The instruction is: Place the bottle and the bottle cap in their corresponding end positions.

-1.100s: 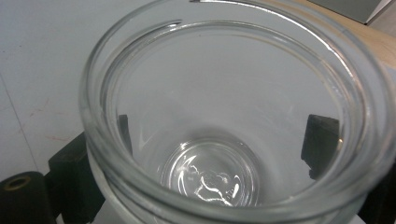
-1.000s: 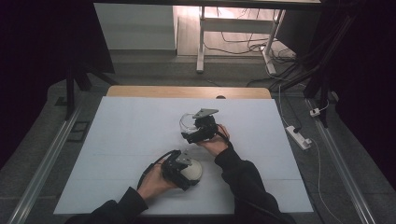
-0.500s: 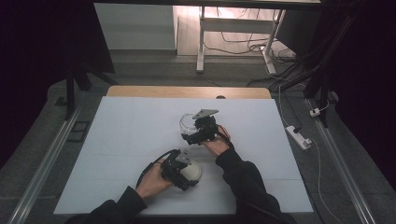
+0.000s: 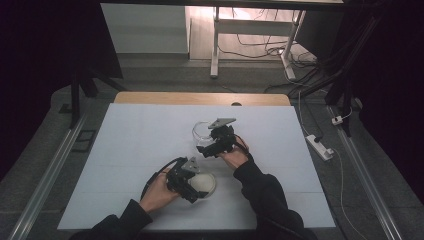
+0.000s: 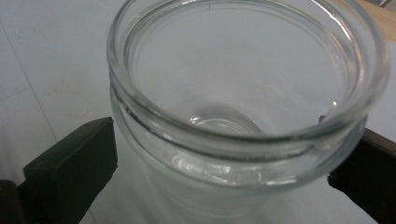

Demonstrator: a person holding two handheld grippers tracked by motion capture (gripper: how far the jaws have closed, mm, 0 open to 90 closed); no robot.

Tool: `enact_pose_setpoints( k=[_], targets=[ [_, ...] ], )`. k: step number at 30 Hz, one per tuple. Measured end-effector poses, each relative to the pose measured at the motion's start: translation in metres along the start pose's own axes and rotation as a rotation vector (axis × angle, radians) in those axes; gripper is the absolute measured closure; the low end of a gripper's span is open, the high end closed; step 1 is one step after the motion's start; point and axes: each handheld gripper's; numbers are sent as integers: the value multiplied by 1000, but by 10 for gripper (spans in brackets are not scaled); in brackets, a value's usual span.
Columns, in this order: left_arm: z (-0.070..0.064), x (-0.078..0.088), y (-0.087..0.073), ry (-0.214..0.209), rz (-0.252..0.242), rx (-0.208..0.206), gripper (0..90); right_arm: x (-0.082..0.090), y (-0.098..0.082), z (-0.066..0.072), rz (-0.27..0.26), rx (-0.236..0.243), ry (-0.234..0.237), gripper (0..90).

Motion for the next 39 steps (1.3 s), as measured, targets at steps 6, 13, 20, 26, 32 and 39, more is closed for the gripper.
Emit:
enact_pose_setpoints(
  k=[6,13,20,26,32,39],
  targets=[
    [1,6,-4,7,2,12,0,6,-2,2,-10,3,-4,0],
    [1,12,-8,3,3,20,0,11,-4,5,-17,8,-8,0],
    [0,19,-14,11,-2,37,0,17,-9,8,-15,8,-2,0],
    [1,30,-22,29,-12,61,0,25,-13,12,-14,1,16,0],
    [2,40,-31,46,-26,87,0,34,-17,18,-17,2,29,0],
    [2,53,-42,78,-35,114,0,44,-23,26,-19,7,44,0]
  ],
)
Point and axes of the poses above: each handheld gripper's, and its own axes: x roughly backward along the jaws, y roughly out of its top, z roughly to its left, and after that the axes turned 1 degree about -z, right-handed
